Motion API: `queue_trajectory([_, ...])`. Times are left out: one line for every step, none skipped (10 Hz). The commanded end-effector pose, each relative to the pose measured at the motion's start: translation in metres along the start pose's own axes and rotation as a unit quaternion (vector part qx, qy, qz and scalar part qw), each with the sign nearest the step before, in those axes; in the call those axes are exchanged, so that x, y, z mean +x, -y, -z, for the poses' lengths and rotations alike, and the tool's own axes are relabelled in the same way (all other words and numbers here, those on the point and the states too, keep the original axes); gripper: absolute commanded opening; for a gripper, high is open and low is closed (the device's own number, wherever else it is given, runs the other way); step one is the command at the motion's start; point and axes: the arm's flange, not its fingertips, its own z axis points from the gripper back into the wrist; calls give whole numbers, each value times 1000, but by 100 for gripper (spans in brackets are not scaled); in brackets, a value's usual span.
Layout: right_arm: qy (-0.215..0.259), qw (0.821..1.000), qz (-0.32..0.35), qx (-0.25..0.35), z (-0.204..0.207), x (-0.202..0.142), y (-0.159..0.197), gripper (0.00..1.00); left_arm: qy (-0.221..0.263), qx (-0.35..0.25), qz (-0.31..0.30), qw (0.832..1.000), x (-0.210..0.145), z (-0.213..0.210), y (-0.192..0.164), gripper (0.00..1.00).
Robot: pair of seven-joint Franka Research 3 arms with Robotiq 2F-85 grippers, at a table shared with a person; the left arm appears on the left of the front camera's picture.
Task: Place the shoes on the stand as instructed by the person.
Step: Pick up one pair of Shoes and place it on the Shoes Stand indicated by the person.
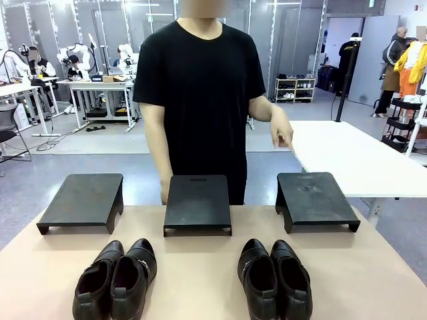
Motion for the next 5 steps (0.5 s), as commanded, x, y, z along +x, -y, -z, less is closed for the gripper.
queue_trajectory([5,1000,-6,8,2,0,0,100,4,-10,11,1000,2,-2,-1,100])
queue_trajectory([5,1000,-6,8,2,0,0,100,4,-10,11,1000,2,-2,-1,100])
queue_trajectory([5,1000,-6,8,2,0,0,100,4,-10,11,1000,2,-2,-1,100])
queue_trajectory([5,1000,-6,8,2,0,0,100,4,-10,11,1000,2,-2,-1,100])
queue_trajectory([5,1000,-6,8,2,0,0,100,4,-10,11,1000,2,-2,-1,100])
